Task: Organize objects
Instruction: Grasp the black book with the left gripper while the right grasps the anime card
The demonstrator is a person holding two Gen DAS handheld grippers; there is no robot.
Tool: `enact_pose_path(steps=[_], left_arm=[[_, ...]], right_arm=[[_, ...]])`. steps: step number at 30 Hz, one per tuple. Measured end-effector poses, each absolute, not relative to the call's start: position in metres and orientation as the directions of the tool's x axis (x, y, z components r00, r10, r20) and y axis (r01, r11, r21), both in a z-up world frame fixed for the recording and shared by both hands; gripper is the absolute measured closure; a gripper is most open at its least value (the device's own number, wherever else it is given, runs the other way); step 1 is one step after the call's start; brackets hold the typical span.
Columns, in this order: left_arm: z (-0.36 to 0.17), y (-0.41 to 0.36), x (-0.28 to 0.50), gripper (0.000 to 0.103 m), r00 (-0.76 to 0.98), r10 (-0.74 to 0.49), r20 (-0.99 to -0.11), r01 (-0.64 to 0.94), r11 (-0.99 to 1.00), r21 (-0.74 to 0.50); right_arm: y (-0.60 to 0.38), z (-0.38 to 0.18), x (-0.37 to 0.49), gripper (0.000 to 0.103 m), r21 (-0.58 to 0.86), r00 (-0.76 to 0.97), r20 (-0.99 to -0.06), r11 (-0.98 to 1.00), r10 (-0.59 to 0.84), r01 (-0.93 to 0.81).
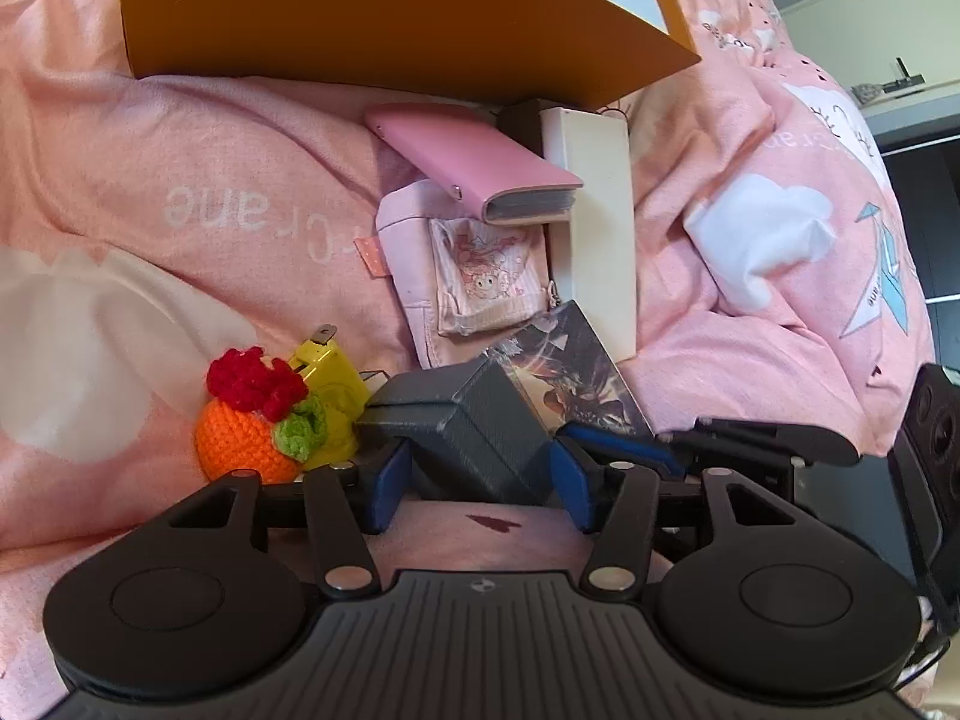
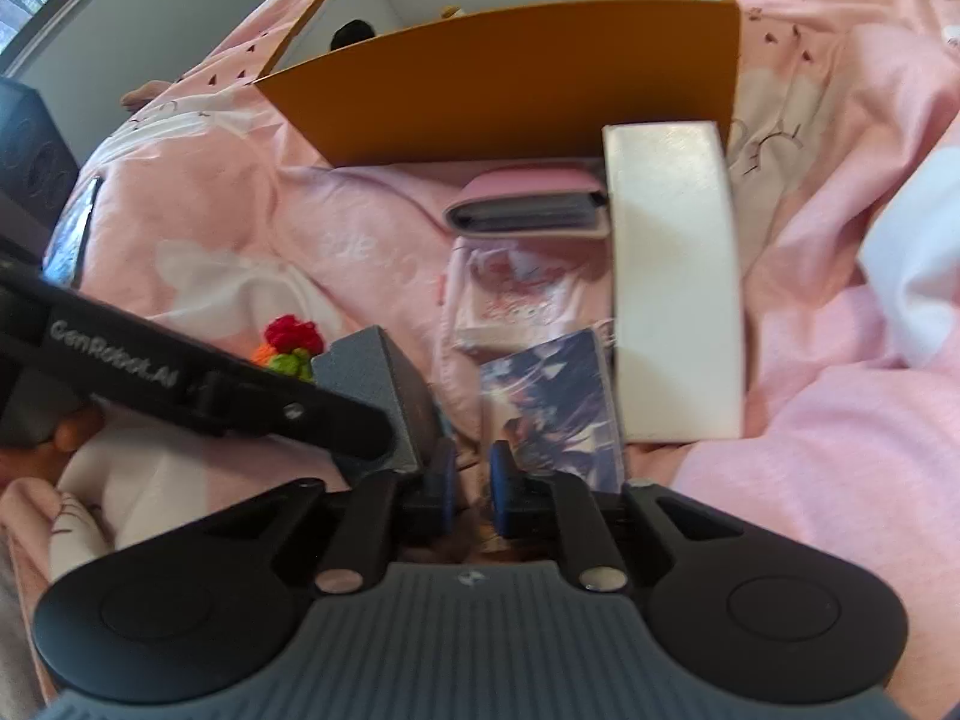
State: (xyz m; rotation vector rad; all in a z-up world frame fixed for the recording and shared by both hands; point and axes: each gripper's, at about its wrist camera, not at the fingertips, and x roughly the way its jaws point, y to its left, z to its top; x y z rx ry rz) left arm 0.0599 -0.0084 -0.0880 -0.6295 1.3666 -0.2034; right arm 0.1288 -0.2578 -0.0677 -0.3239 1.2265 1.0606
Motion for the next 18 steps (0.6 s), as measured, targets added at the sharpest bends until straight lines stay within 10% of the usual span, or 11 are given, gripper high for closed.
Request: enact_pose_path(steps=[13, 18], left_arm=[[-0.098, -0.009, 0.062, 0.045, 0.213, -0.439, -0.873, -0.245, 0.841, -0.483], [-0.081, -0.002, 0.057, 0.064, 0.283, -0.454, -0.845, -0.19, 0.837, -0.513]], right_arm=[[-0.251, -0.065, 0.12, 0.101, 0.409, -0.155, -0.84, 0.418, 0.521, -0.811], [-0.257, -0.04, 0.123, 0.076, 0.354, -0.093, -0.835, 0.401, 0.542, -0.845]])
